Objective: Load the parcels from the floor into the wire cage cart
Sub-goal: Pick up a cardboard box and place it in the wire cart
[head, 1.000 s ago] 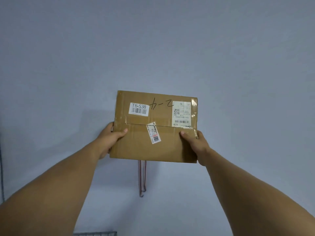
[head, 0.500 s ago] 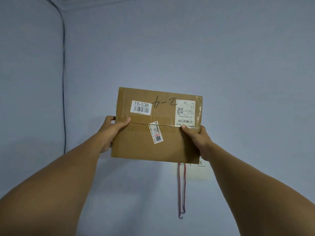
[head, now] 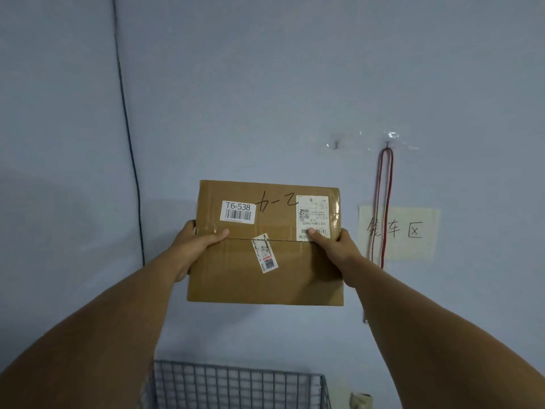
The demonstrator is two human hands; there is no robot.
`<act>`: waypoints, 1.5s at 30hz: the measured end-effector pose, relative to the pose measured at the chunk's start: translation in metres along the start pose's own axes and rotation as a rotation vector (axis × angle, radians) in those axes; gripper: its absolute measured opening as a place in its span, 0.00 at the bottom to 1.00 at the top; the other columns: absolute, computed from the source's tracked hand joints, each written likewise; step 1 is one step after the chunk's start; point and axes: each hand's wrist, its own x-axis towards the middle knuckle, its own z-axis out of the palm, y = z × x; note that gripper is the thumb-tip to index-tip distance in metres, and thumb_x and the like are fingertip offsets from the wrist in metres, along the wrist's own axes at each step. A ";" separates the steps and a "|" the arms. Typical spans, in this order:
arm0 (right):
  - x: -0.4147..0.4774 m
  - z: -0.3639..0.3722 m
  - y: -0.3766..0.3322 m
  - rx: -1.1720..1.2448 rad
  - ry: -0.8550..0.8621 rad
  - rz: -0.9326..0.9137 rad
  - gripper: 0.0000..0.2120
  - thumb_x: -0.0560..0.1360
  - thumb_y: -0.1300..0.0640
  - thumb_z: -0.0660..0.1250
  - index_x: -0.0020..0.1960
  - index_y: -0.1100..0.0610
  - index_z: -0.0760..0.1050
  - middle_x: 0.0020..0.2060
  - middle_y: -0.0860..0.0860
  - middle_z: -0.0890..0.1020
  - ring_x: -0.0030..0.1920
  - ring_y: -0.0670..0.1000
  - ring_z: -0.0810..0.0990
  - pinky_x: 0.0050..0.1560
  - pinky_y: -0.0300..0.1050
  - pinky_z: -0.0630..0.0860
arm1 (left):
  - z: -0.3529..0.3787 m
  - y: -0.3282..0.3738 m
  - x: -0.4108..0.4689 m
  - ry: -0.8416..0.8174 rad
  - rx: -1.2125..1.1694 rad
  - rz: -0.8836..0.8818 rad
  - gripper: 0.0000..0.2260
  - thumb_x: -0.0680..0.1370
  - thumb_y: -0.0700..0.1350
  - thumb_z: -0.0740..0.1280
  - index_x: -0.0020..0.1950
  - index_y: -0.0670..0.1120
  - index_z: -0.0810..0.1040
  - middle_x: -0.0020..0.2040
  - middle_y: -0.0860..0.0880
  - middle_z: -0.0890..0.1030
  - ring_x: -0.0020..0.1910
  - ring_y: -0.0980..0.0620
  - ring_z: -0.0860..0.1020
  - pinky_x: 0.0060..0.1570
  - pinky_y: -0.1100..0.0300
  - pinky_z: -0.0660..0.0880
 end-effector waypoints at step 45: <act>-0.225 0.145 0.885 -0.211 0.102 1.274 0.40 0.63 0.42 0.83 0.68 0.53 0.69 0.55 0.52 0.83 0.53 0.56 0.84 0.51 0.57 0.83 | 0.049 -0.949 -0.129 -0.155 0.192 -1.071 0.15 0.76 0.51 0.76 0.58 0.53 0.75 0.50 0.57 0.79 0.55 0.50 0.80 0.59 0.54 0.73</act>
